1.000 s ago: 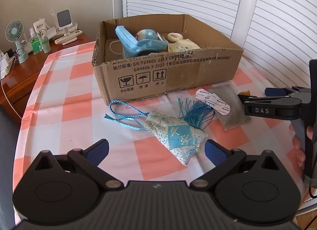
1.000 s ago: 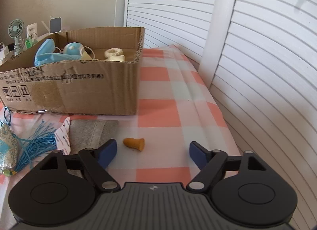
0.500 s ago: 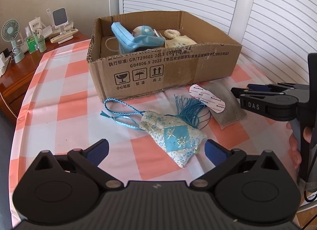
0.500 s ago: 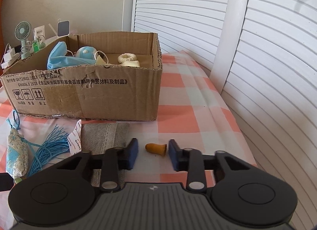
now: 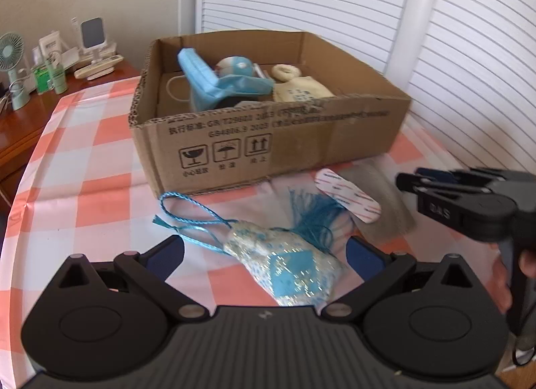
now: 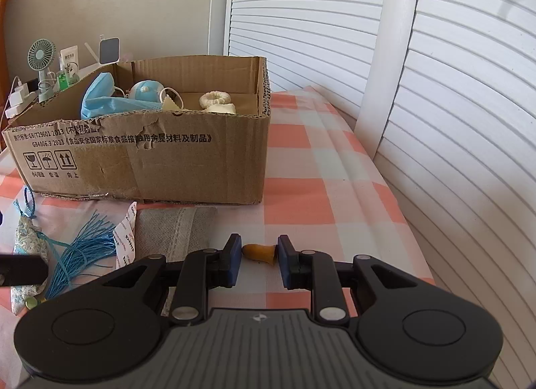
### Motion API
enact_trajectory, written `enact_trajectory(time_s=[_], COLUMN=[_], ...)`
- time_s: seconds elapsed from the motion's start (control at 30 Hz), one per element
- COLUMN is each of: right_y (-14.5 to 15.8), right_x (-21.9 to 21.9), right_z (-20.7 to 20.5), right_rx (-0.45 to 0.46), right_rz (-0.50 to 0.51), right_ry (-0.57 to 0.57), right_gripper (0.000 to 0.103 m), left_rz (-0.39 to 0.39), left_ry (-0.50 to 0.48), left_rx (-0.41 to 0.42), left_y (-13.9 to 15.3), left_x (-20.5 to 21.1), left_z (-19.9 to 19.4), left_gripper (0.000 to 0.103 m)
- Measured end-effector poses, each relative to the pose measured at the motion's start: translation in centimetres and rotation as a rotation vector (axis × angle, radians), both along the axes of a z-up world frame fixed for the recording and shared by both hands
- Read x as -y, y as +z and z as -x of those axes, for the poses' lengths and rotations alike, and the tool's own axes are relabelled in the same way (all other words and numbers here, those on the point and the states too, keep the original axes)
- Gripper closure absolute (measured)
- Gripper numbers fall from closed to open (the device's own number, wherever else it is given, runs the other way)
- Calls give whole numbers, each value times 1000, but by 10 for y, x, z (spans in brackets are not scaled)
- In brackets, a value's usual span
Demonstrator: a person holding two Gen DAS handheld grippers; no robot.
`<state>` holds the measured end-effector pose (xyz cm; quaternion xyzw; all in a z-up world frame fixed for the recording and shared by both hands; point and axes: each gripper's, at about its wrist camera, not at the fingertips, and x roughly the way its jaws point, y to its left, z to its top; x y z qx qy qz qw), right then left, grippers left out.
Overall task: Organize soft objects
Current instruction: 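Grasp the orange earplug with the right gripper while the left gripper grasps the blue patterned sachet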
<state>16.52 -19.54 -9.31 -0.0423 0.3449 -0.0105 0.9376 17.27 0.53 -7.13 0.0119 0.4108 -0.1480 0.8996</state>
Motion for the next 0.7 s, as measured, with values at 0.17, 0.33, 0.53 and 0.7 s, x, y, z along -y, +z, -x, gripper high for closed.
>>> enact_trajectory(time_s=[0.17,0.33,0.53,0.7], right_y=[0,-1,0,0], right_x=[1,1,1,0], right_z=[0,1,1,0], right_rx=[0,2,2,1], right_rz=[-5,-4,-1,3], right_ry=[3,5,5,4], right_gripper=[75,75,75,75], left_rz=[-37,-68,-71,-23], left_ry=[37,96,163,134], left_rx=[-20,-38,-49,-22], left_y=[-6,-6,-13,-13], left_x=[-9,-35,-43,-31], left_z=[1,14,13,12], left_gripper=[1,1,2,24])
